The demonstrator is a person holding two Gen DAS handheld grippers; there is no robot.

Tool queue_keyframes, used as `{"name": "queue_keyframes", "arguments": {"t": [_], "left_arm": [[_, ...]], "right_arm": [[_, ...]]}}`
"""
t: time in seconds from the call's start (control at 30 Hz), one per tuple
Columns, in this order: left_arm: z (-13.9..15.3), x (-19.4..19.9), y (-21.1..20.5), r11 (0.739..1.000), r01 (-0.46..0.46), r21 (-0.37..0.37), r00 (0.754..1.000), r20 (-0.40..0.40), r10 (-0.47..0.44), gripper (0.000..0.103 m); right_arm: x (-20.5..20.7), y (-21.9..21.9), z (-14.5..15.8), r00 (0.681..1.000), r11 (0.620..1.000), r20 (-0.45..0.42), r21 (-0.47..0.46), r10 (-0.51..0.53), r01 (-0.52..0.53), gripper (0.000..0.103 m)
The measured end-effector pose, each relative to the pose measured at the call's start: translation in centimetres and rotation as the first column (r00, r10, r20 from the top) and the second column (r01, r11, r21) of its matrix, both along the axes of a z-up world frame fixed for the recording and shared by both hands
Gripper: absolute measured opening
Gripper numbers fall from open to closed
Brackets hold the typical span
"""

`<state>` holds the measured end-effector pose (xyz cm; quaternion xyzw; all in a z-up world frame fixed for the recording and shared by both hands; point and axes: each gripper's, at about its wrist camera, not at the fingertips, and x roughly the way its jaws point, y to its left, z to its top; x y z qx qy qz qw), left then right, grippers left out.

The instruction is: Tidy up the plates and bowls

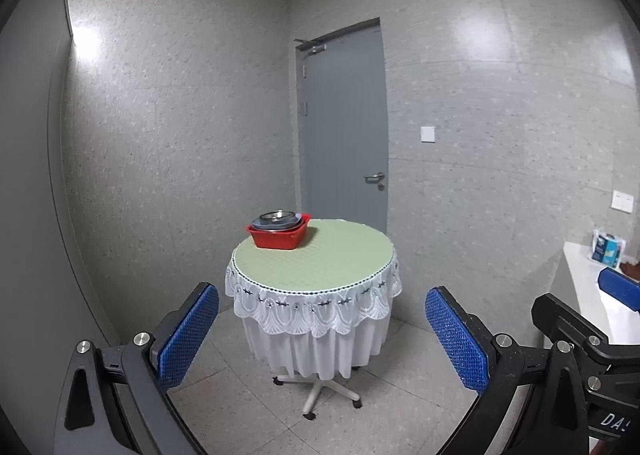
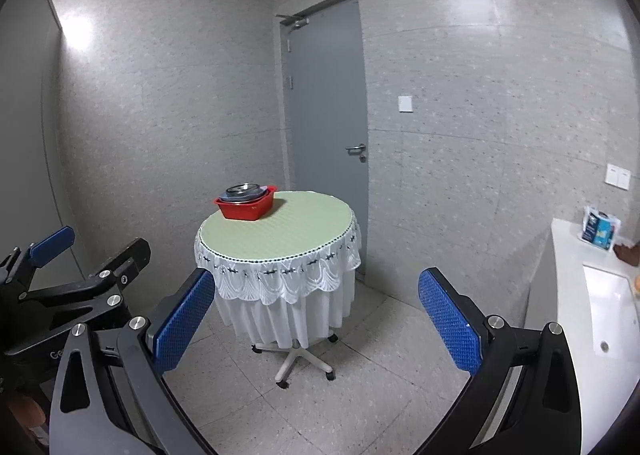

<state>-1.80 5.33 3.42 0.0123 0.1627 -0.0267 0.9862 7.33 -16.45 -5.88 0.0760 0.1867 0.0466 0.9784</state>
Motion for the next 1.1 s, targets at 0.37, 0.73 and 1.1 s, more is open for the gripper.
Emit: {"name": "queue_keyframes", "arguments": {"t": [0.37, 0.73, 1.1], "left_arm": [[-0.4, 0.1, -0.4, 1.0, 0.008, -0.007, 0.999, 0.035, -0.008, 0.102], [-0.9, 2.8, -1.7, 1.0, -0.01, -0.004, 0.999, 0.037, 0.011, 0.102], [-1.9, 4.3, -2.2, 1.0, -0.022, 0.007, 0.998, 0.056, 0.021, 0.102]], "right_arm": [[-1.6, -1.8, -0.7, 0.999, 0.999, 0.034, -0.017, -0.028, 0.028, 0.103], [-0.7, -2.9, -1.8, 0.999, 0.999, 0.048, -0.031, -0.012, 0.014, 0.103], [0.1, -3.6, -2.2, 0.997, 1.0, 0.072, -0.021, 0.006, -0.005, 0.103]]}}
